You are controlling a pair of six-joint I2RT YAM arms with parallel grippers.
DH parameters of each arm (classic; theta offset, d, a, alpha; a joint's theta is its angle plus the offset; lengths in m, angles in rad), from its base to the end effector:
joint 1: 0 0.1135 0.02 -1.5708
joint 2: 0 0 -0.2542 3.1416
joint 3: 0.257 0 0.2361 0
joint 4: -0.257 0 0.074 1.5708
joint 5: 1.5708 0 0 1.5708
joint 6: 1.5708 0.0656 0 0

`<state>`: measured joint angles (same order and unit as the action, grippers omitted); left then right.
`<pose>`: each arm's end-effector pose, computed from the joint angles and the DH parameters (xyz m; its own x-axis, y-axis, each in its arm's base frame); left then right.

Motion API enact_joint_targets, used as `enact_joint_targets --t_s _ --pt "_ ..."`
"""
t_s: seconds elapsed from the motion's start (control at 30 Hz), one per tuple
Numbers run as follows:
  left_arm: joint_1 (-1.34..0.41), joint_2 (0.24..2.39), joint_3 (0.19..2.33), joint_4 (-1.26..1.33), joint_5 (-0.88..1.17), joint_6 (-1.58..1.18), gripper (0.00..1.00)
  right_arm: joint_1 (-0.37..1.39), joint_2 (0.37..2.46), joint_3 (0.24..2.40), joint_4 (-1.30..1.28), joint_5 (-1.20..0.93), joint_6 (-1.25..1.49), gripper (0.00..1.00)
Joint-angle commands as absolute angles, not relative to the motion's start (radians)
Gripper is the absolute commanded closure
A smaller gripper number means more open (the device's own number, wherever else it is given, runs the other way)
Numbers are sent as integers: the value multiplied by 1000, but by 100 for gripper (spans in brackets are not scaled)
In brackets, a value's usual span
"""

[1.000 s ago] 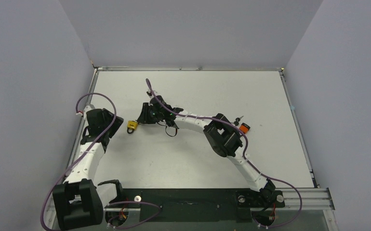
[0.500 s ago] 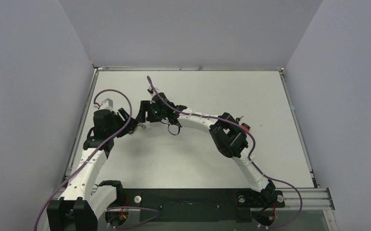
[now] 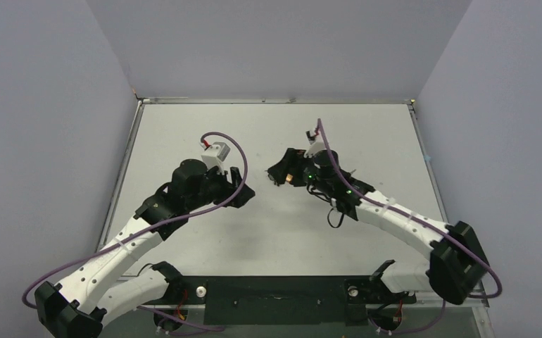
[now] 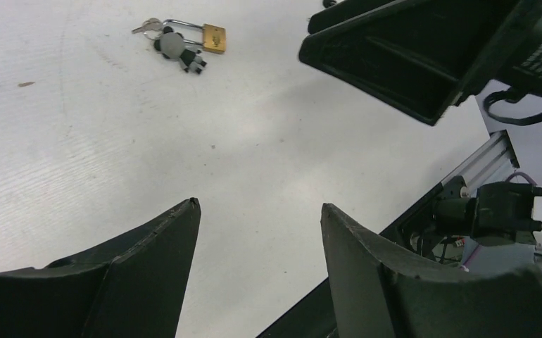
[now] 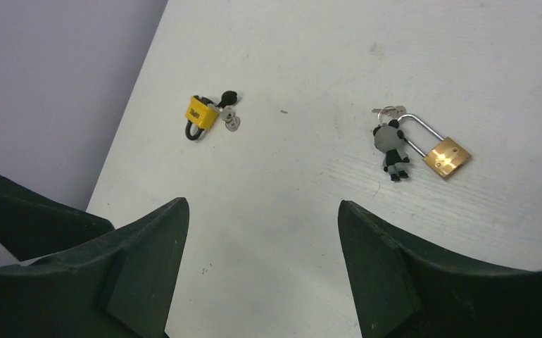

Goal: Lock with the key
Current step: Reset both arms

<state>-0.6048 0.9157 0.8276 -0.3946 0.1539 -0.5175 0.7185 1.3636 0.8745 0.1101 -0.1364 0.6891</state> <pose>0.1759 -0.1338 0.2903 -0.6651 -0.1346 -0.7346 0.3965 0.7699 -0.5000 0.2400 0.2217 0.2565 -0.6901 0.2334 -0.6851 -0.3996 0.6663 0.6296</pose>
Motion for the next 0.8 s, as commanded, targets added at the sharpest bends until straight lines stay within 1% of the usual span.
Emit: enact_joint_targets --t_s 0.0,0.1,0.13,0.23,0.27,0.47,0.6,0.77 --pt "-754 970 933 -424 -19 -518 38 703 1097 799 74 33 664 25" --pt "-845 1028 1018 -463 -125 -509 37 702 911 770 -54 134 649 21" --pt "-872 1046 1033 -473 -139 -503 37 698 879 758 -75 168 648 18" --pt "-884 1056 1080 -470 -146 -506 36 695 734 750 -168 237 641 14" --pt "-884 1056 1095 -471 -147 -506 36 692 720 754 -186 247 640 12" --pt "-885 1048 1111 -486 -164 -497 36 690 642 777 -310 291 631 10" --pt "-885 1052 1104 -511 -186 -521 36 688 599 770 -326 309 641 9" --pt "-885 1024 1092 -503 -214 -525 35 689 603 777 -331 317 635 9"
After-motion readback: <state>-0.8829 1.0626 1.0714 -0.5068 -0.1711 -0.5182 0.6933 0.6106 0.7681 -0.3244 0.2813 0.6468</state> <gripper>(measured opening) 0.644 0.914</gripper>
